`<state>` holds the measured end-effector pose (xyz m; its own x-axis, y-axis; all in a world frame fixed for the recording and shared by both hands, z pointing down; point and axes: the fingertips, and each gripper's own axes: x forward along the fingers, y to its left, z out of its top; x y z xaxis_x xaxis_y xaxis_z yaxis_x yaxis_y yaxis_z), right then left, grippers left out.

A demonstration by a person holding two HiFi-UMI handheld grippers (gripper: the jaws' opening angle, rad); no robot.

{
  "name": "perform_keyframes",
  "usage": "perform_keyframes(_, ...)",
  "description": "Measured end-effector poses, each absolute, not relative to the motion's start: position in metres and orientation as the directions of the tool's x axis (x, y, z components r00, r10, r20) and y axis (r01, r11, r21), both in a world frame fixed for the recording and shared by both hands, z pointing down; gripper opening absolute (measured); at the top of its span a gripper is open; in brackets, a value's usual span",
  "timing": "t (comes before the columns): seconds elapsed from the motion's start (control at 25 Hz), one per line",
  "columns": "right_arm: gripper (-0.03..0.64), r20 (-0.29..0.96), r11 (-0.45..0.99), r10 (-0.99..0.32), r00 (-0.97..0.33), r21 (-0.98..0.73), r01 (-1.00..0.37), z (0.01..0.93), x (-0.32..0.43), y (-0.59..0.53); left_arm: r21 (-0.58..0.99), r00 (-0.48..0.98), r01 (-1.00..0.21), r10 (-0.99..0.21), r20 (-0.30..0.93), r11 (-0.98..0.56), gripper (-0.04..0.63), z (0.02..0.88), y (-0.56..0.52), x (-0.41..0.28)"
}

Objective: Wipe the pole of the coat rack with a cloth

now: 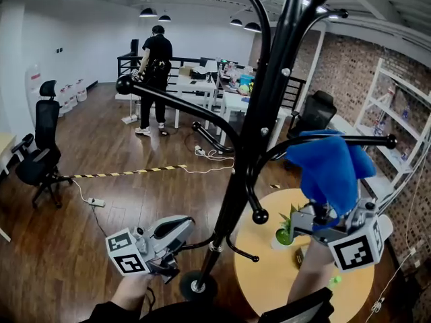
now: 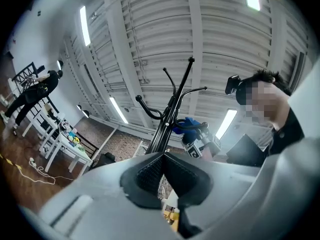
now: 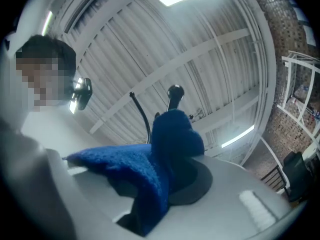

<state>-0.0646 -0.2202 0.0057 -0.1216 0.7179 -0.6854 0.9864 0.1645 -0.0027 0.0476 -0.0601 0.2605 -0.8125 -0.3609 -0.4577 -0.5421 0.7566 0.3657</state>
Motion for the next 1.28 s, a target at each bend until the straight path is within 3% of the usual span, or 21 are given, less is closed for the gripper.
perform_keyframes(0.64, 0.117, -0.736, 0.17, 0.663, -0.139, -0.033, 0.985, -0.027, -0.061, -0.253, 0.397, -0.812, -0.543, -0.341, -0.474, 0.74, 0.002, 0.271, -0.054, 0.061)
perform_keyframes(1.12, 0.101, -0.501, 0.085, 0.862, -0.083, -0.019, 0.996, 0.061, -0.061, -0.141, 0.419, -0.84, -0.493, -0.292, -0.457, 0.763, 0.002, 0.274, -0.04, 0.074)
perform_keyframes(1.28, 0.1, -0.483, 0.058, 0.873, -0.058, -0.015, 0.998, 0.084, -0.057, -0.13, 0.426, -0.845, -0.487, -0.286, -0.453, 0.763, 0.002, 0.279, -0.035, 0.077)
